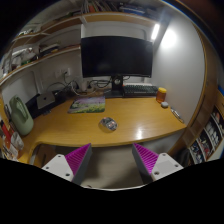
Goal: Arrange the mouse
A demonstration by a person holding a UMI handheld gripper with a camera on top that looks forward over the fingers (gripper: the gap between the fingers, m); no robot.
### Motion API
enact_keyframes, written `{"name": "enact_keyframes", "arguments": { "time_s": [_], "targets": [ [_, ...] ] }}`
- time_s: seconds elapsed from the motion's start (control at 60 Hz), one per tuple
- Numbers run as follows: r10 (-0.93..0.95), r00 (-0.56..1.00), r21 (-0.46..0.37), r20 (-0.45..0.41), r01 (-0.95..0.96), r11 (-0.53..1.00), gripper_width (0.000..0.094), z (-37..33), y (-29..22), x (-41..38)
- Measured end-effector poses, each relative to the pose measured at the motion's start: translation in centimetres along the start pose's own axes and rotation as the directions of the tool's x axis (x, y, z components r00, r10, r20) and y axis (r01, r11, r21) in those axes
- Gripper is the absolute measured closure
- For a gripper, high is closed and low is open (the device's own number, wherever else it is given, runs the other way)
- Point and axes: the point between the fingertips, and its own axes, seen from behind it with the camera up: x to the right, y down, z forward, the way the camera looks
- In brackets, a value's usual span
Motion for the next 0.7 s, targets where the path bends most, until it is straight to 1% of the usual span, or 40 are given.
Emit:
{"name": "enact_keyframes", "arguments": {
  "time_s": [0.05, 0.117, 0.217, 0.367, 0.533, 0.7],
  "targets": [
    [-0.007, 1.000, 0.011, 0.001, 0.007, 1.000, 0.0095, 0.8, 0.0, -0.1],
    [-0.019, 1.000, 0.021, 0.006, 0.019, 1.000, 0.0096, 4.0, 0.0, -0.1],
    [-0.032, 0.999, 0.026, 0.006, 0.032, 0.999, 0.0095, 6.5, -0.3, 0.0],
    [-0.042, 0.999, 0.050, 0.026, 0.041, 0.998, 0.0095, 12.8, -1.1, -0.3],
    [-0.060, 0.998, 0.006, 0.003, 0.060, 0.998, 0.0096, 19.2, -0.8, 0.4],
    [-0.052, 0.999, -0.022, 0.004, 0.053, 0.998, 0.0098, 23.6, -1.2, 0.3]
  ]
}}
